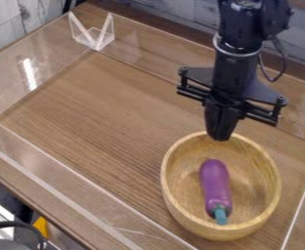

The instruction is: Put the purple eggplant in the brown bowl

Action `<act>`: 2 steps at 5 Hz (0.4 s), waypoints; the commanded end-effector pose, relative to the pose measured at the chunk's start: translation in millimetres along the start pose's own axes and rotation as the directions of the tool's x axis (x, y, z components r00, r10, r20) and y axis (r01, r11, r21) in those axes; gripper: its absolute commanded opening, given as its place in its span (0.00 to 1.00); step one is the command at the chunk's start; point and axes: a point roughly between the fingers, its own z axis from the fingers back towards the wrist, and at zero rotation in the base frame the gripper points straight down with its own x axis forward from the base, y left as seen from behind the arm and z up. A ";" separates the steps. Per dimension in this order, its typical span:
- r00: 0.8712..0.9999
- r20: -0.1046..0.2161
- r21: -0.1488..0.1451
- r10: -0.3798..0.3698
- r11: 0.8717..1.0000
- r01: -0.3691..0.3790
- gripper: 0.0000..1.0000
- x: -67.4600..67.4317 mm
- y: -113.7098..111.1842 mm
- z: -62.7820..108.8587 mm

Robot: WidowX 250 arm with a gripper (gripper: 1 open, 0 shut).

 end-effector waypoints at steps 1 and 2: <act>0.996 0.087 -0.021 0.009 1.000 -0.007 0.00 11.7 0.8 21.3; 0.997 0.080 -0.016 0.009 1.000 -0.007 0.00 10.5 1.2 16.3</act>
